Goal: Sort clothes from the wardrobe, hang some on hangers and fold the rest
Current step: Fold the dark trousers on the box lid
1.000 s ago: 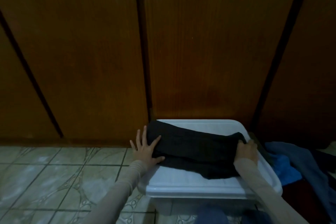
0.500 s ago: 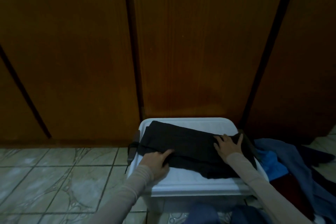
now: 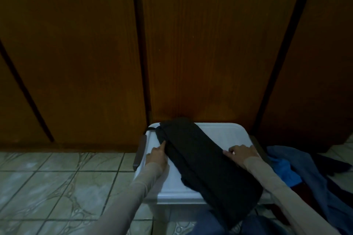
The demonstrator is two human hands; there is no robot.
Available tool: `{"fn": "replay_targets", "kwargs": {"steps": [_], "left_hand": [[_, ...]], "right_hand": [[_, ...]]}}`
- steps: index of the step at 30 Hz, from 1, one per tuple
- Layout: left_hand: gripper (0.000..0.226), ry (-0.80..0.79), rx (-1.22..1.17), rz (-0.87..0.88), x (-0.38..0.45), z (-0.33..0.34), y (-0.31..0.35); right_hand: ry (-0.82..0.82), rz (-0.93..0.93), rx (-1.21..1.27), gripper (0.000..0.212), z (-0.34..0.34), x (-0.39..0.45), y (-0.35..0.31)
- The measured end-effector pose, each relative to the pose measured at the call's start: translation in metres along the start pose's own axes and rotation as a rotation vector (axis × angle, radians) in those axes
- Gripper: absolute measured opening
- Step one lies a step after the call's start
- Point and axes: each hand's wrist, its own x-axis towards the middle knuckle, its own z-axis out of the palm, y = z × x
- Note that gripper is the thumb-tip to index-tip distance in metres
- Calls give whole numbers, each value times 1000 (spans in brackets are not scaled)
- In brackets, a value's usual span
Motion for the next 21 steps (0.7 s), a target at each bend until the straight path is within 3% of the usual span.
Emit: {"fn": "replay_targets", "kwargs": {"steps": [1,3,7,10,14,16,18,20,21], "left_hand": [[45,68,-74,-21,-1,1,0],[33,60,-263,-60,-6,1,5],[56,-70,-433,-49,-14,3,14],[59,5,-405,-61,-12,4,14],[62,-81,-138,54,-4,-2,5],[57,-70,34,96,-1,-4,5],[40,55,73,87,-2,-4,9],[30,106,-53,60,-5,-3,14],[33,62,-162,34,-7,-2,17]], "right_hand": [[-16,0,30,41,1,-2,-2],[-25,16,153,32,7,-2,-5],[-102,23,357,30,13,-1,-12],[-264,-65,378,45,10,-9,-21],[-523,-155,383,28,10,-21,-33],[-412,-120,318,34,9,-18,-35],[-162,-52,283,41,5,-12,-35],[24,-34,422,37,1,-6,-35],[32,-56,506,33,0,-4,-37]]}}
